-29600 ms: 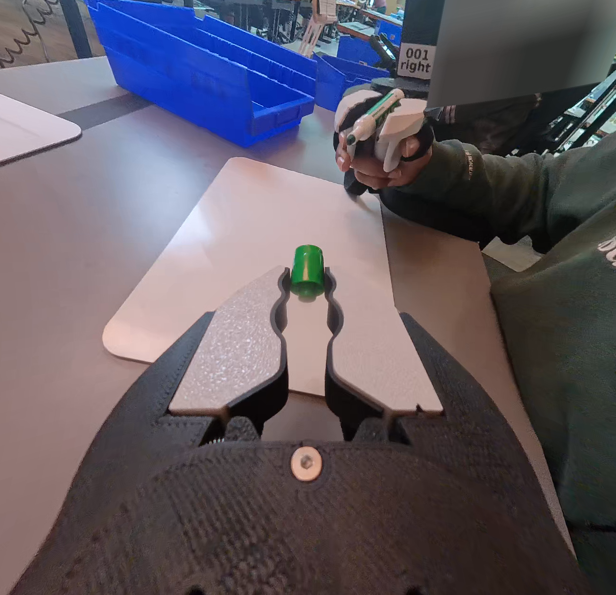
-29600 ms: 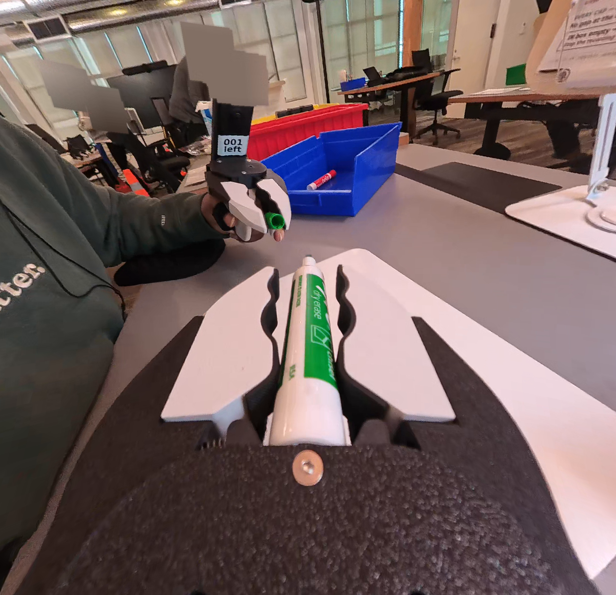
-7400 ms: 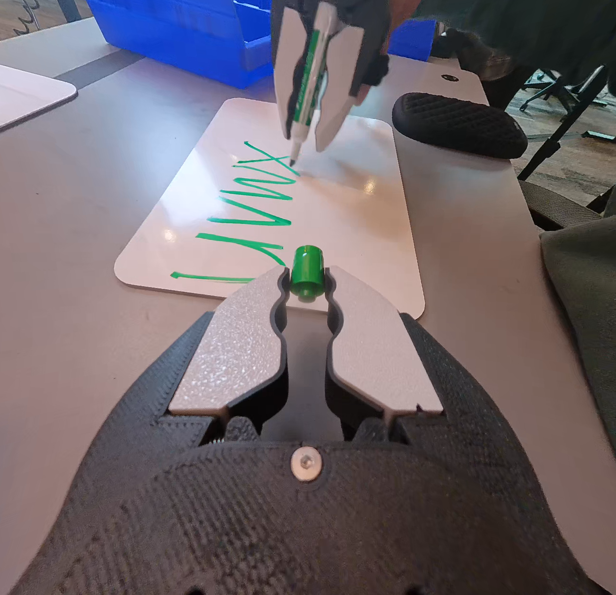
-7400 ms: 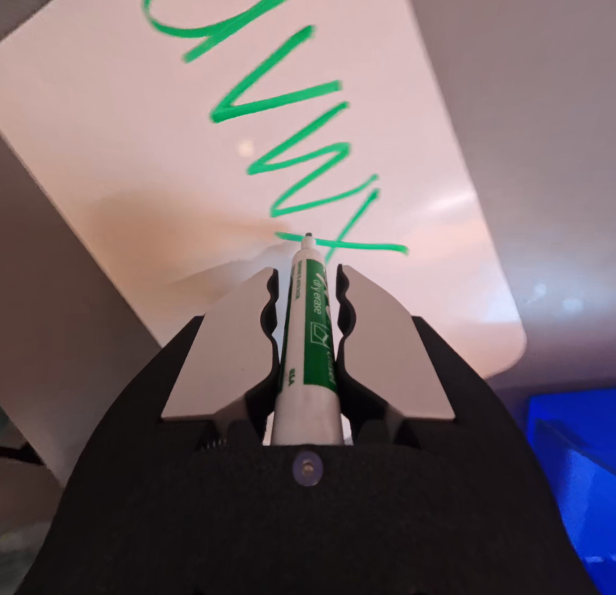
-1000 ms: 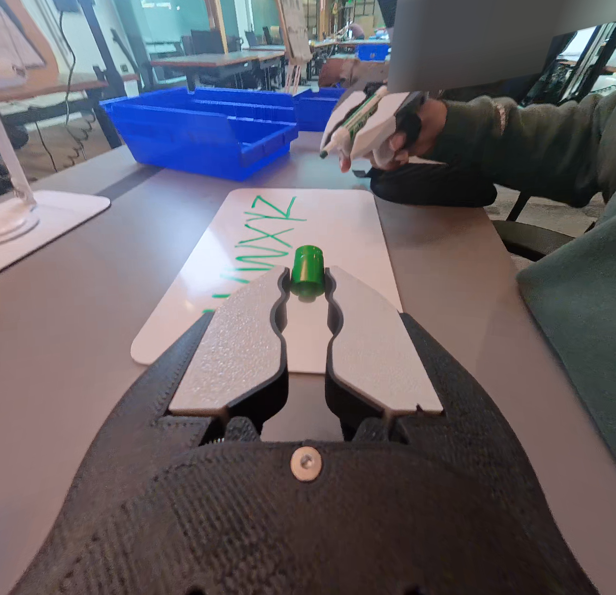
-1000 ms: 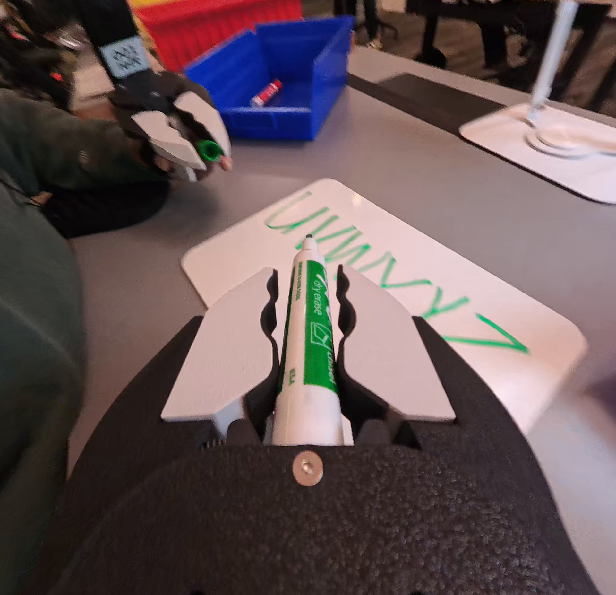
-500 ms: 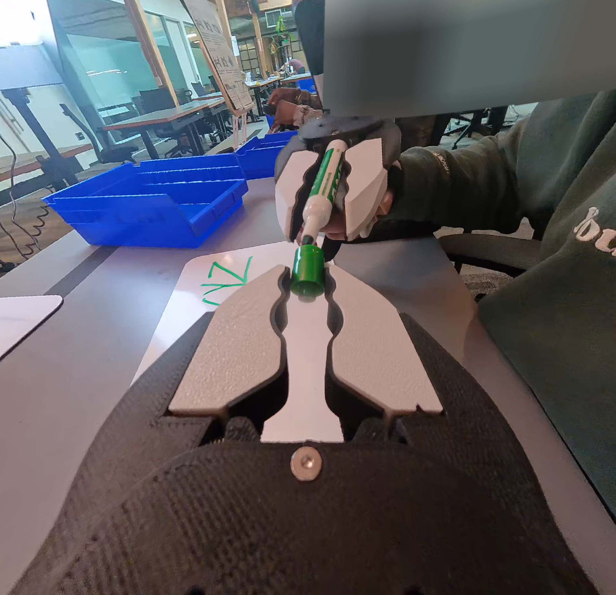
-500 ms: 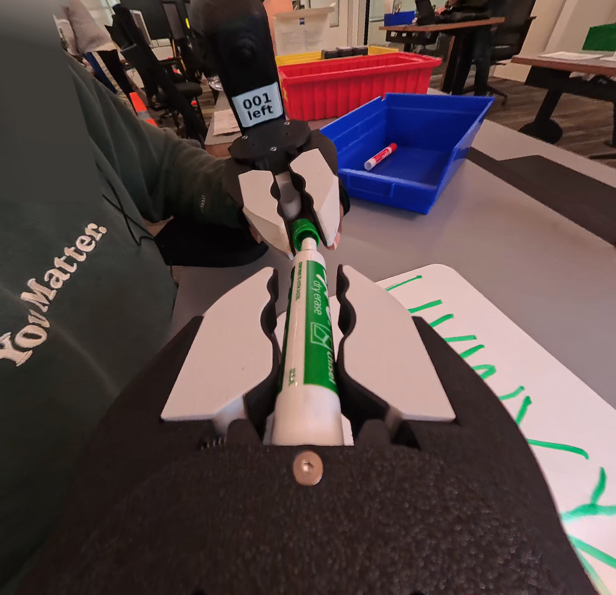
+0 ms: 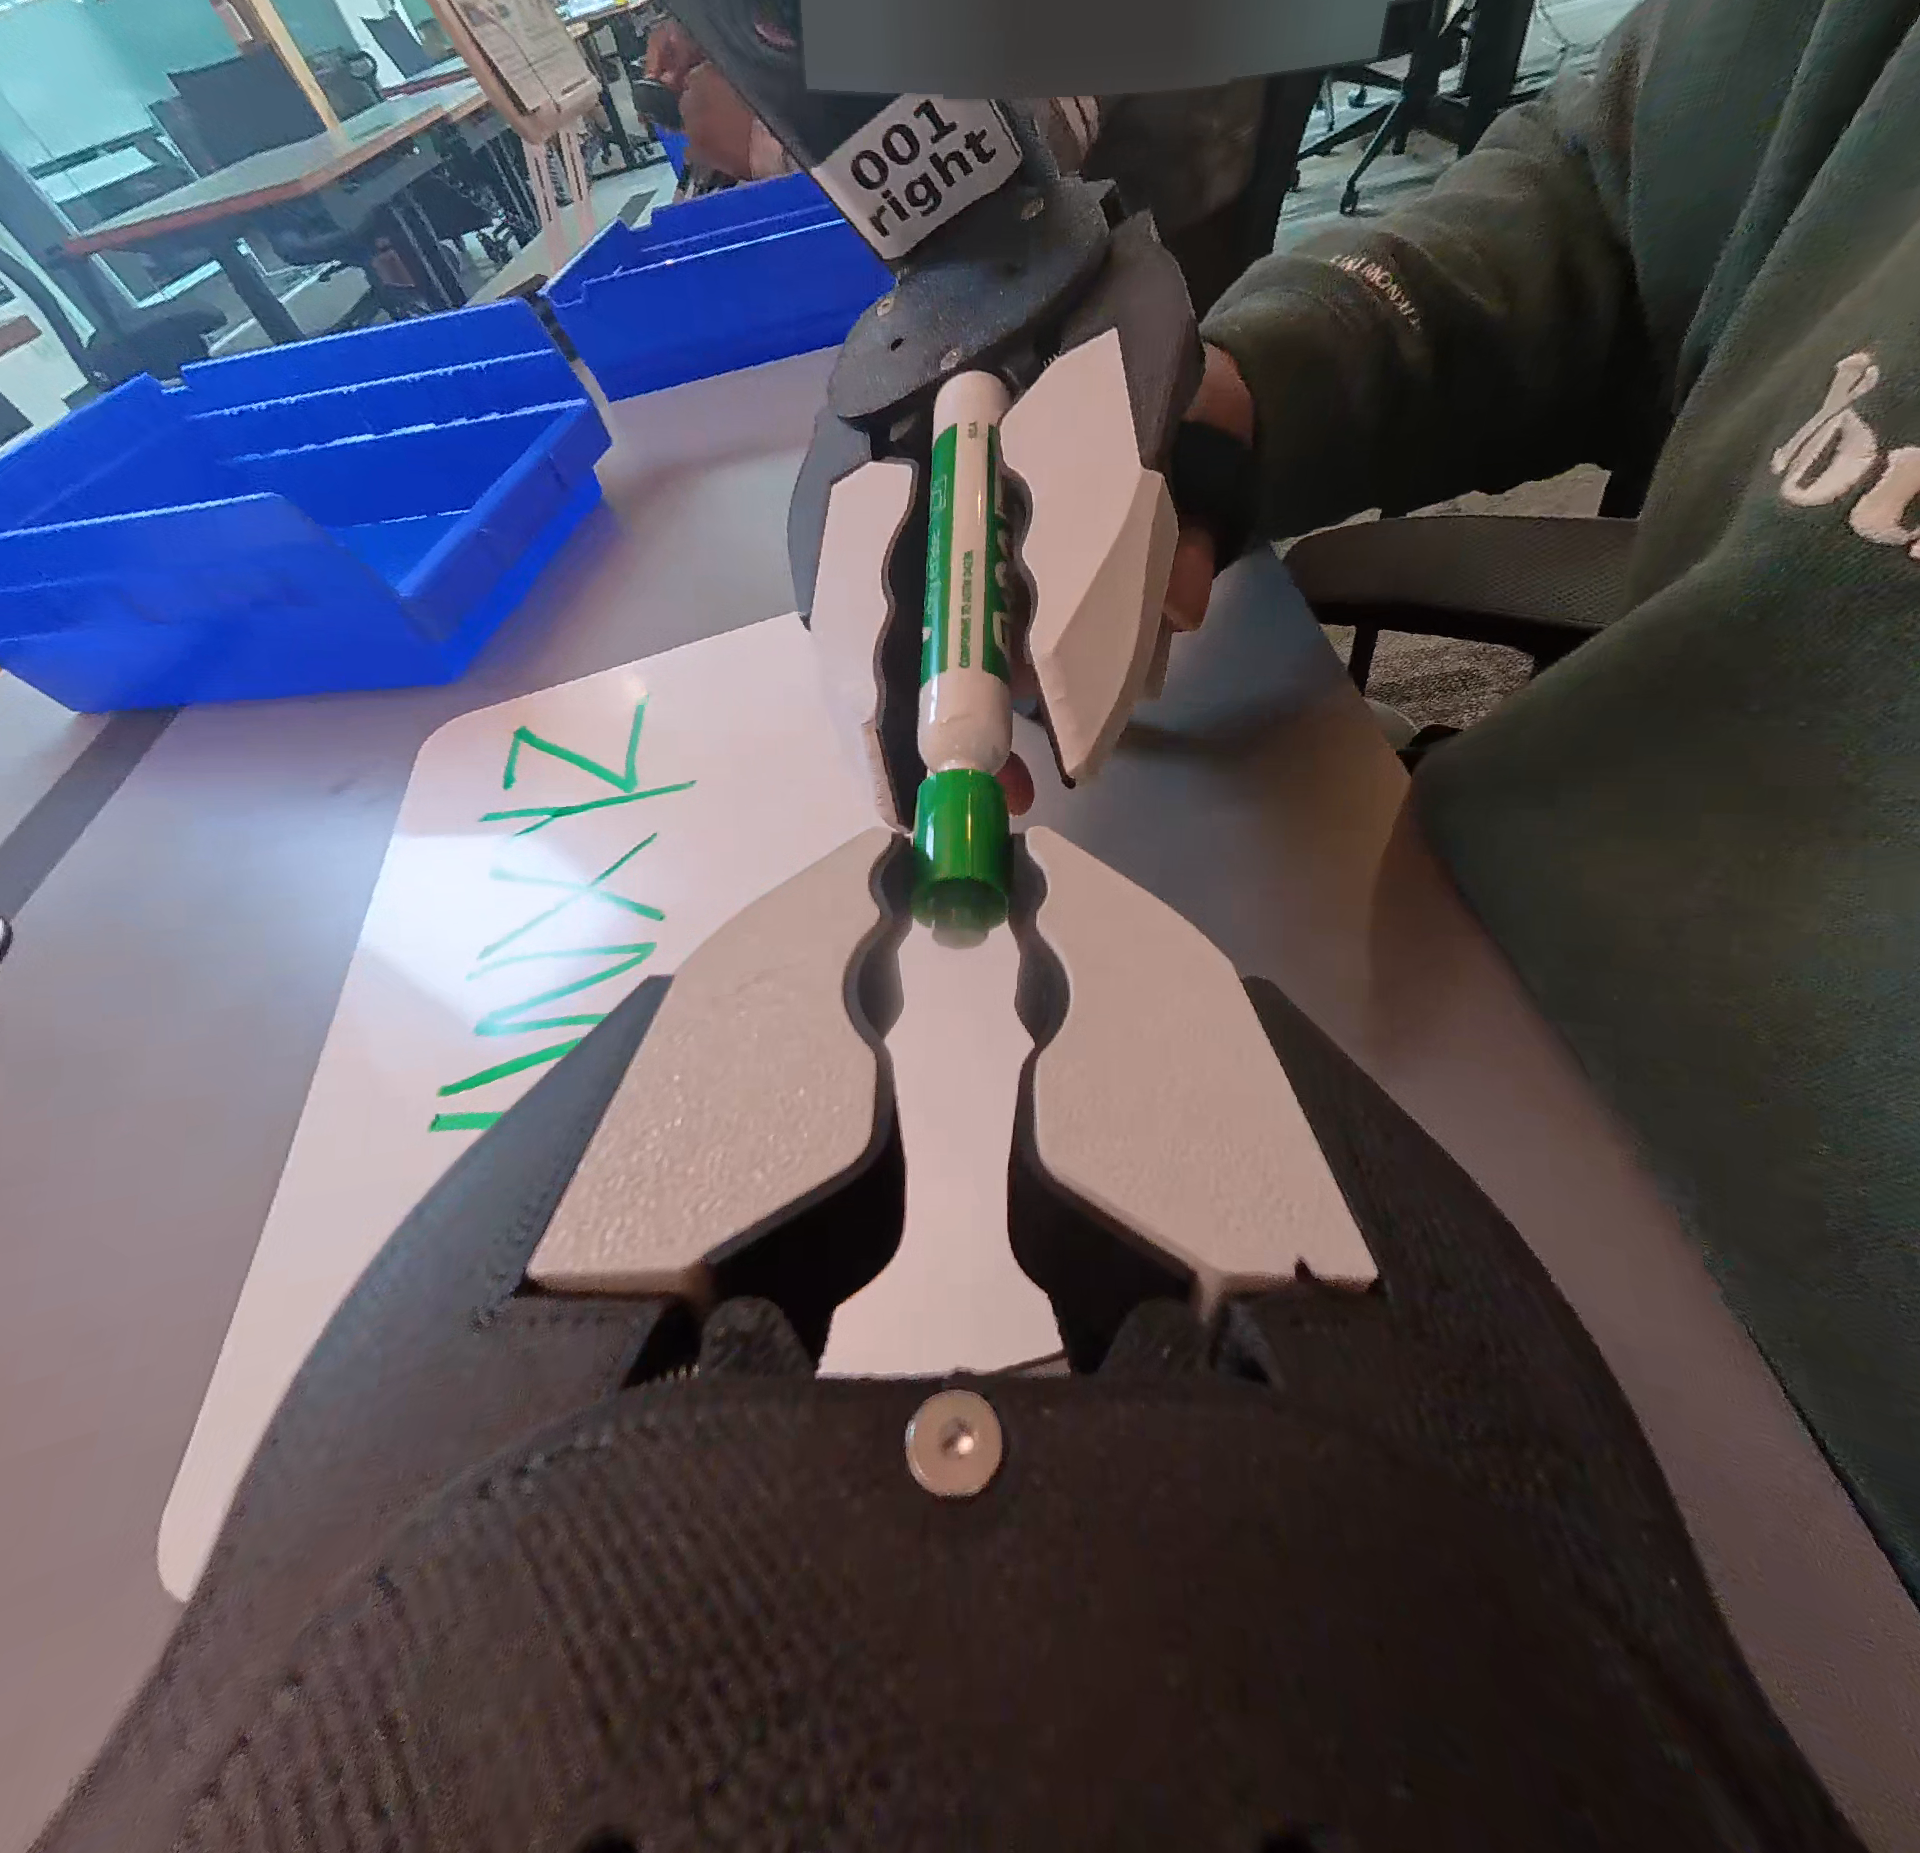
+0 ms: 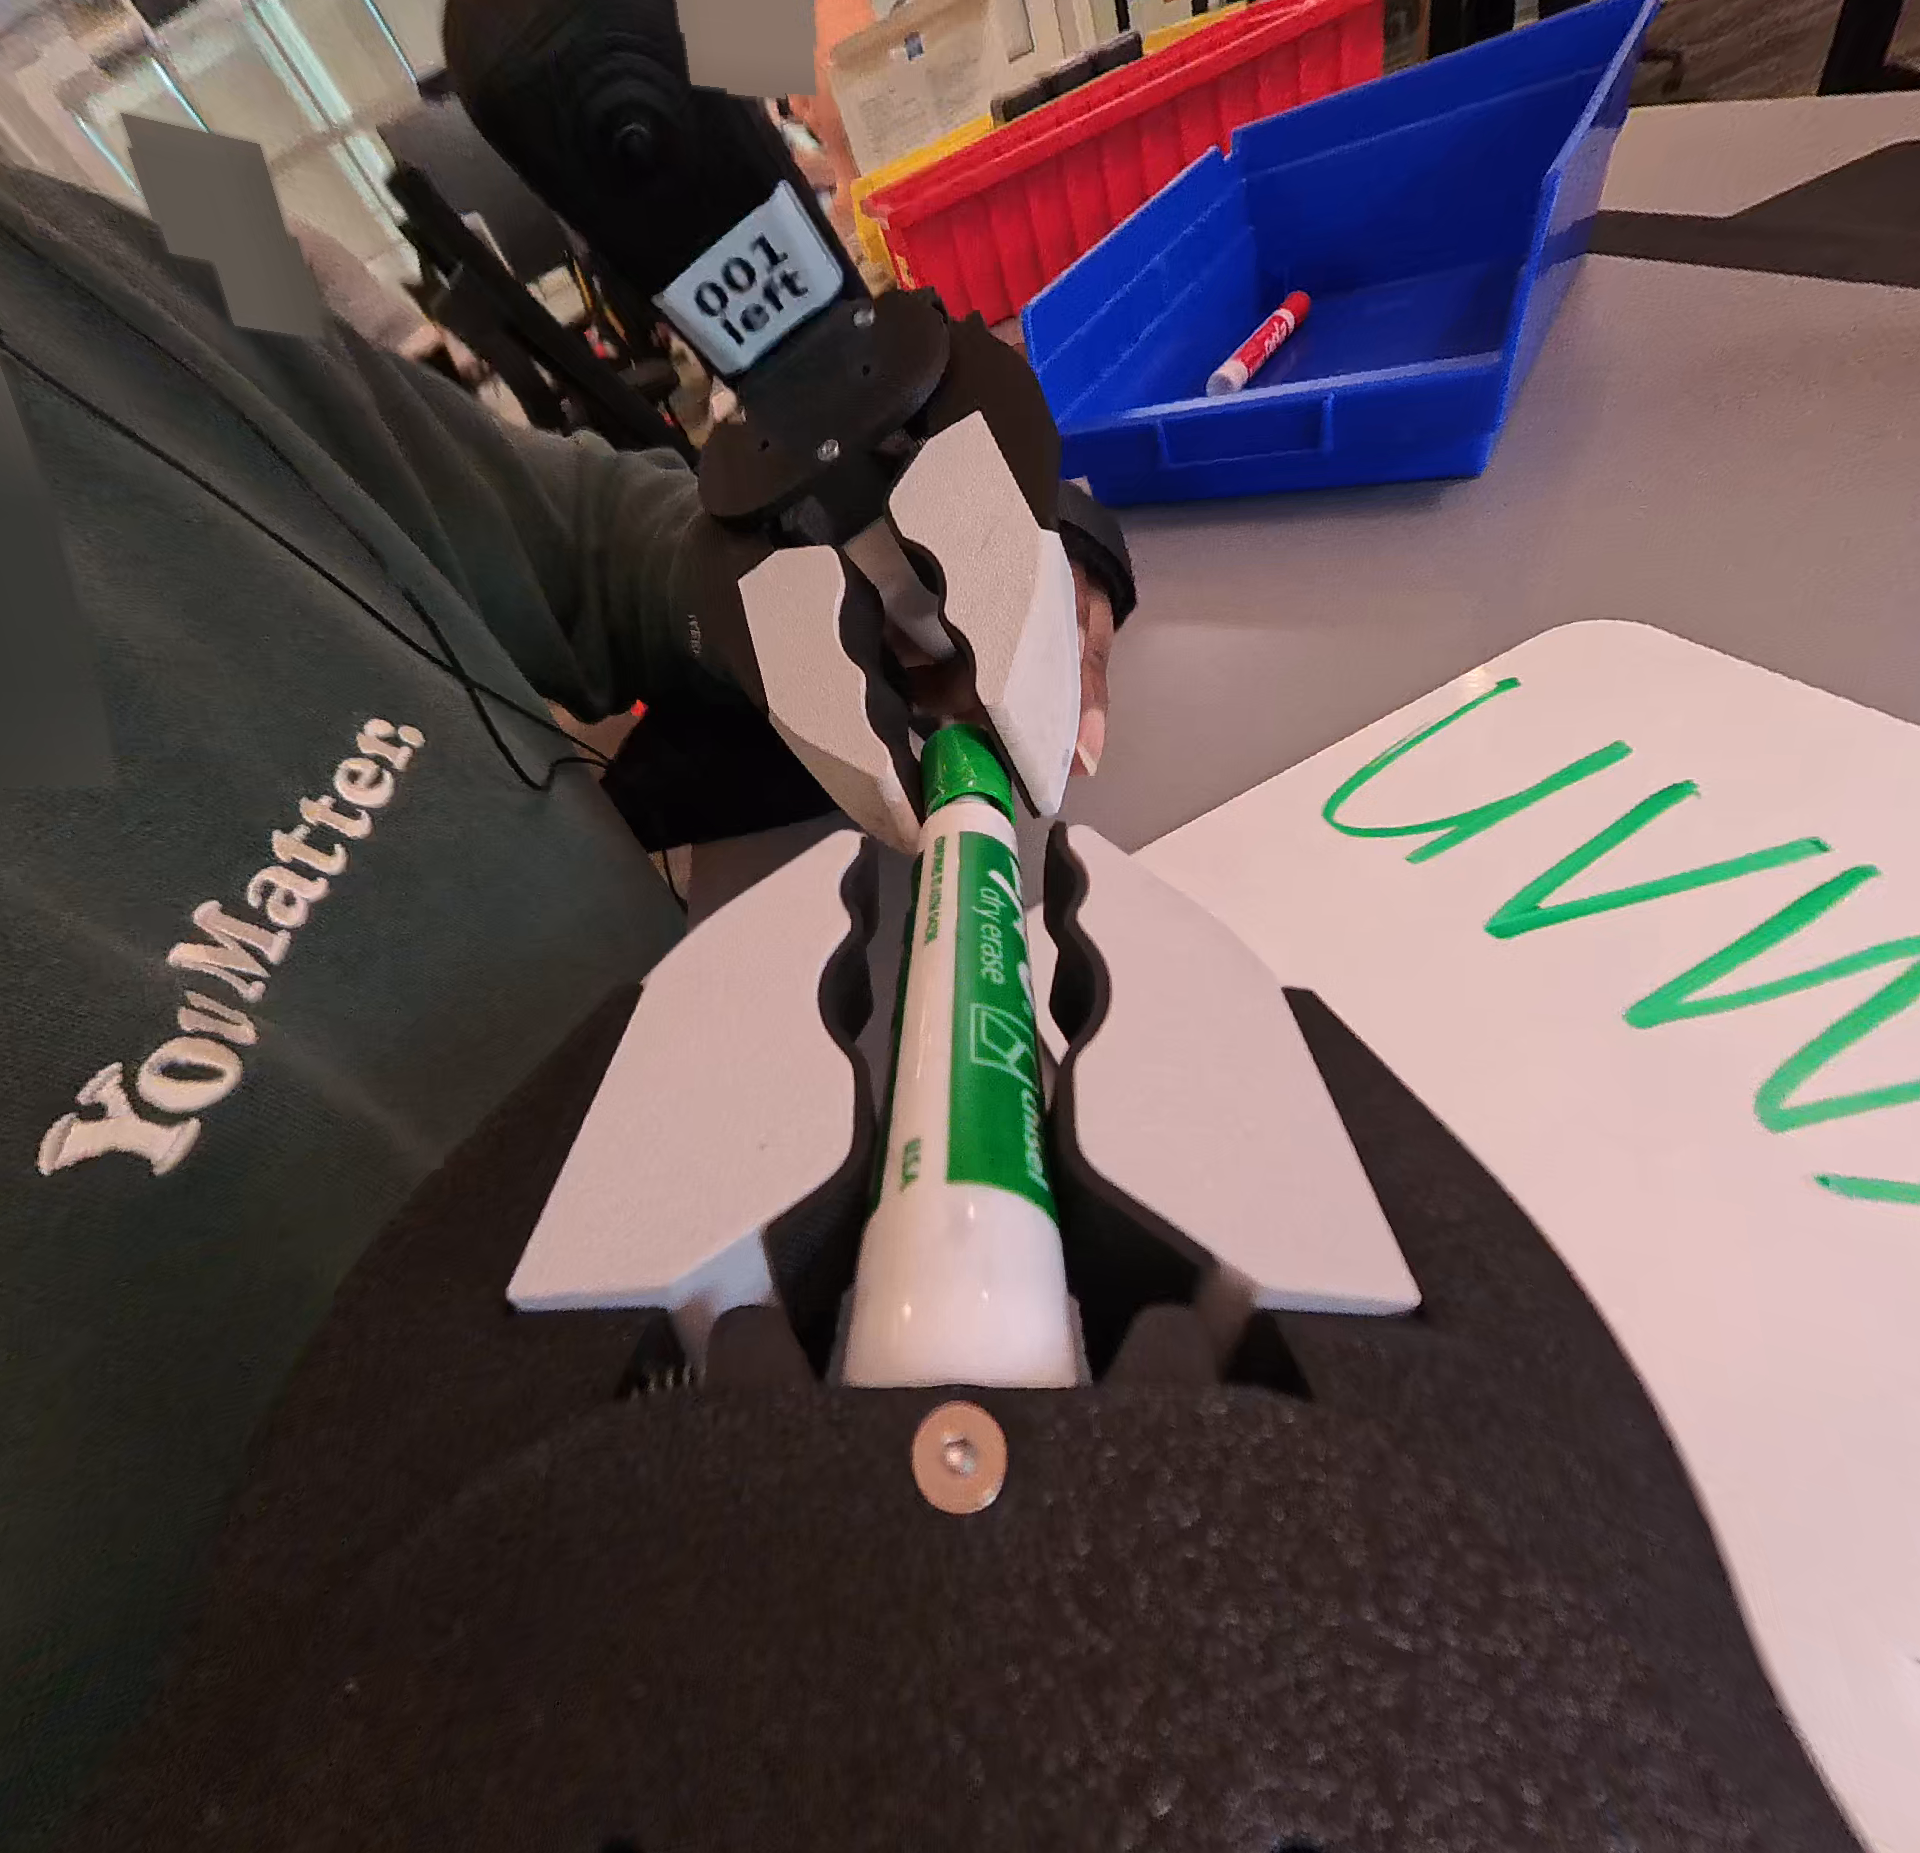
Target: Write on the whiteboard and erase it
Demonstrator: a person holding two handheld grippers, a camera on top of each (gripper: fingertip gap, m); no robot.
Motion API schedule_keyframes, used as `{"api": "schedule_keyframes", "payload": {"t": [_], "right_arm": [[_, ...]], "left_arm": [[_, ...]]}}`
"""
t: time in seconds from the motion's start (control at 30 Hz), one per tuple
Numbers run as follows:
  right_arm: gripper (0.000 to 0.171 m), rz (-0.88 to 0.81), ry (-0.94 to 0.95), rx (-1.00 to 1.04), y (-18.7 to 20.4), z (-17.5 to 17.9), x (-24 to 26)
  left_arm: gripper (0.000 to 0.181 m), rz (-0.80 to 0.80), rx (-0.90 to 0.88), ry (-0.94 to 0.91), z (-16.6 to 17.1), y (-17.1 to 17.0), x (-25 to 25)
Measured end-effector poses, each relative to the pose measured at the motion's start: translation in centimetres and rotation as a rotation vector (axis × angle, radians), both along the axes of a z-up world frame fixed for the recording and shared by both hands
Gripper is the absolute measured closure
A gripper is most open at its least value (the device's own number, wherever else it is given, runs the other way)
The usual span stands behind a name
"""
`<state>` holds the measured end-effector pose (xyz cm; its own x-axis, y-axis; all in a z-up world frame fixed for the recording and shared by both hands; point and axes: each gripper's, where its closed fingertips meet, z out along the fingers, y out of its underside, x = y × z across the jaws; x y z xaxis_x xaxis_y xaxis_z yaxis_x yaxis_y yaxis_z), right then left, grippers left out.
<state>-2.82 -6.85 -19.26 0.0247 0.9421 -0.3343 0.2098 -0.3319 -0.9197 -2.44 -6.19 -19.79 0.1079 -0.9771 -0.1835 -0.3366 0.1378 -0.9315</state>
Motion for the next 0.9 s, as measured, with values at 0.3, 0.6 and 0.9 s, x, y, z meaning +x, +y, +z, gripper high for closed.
{"api": "schedule_keyframes", "payload": {"t": [0.3,0.6,0.9], "right_arm": [[0.138,-0.031,0.141,-0.085,-0.4,1.1,0.0],[0.131,-0.05,-0.279,0.446,1.5,1.1,3.0],[0.154,-0.013,-0.515,0.485,3.7,-2.9,3.4]], "left_arm": [[0.162,-0.038,-0.046,-0.069,1.0,-0.8,0.8],[0.162,-0.061,-0.06,-0.023,0.7,0.3,-0.2],[0.159,0.081,-0.122,-0.037,-1.0,2.5,-0.2]]}}
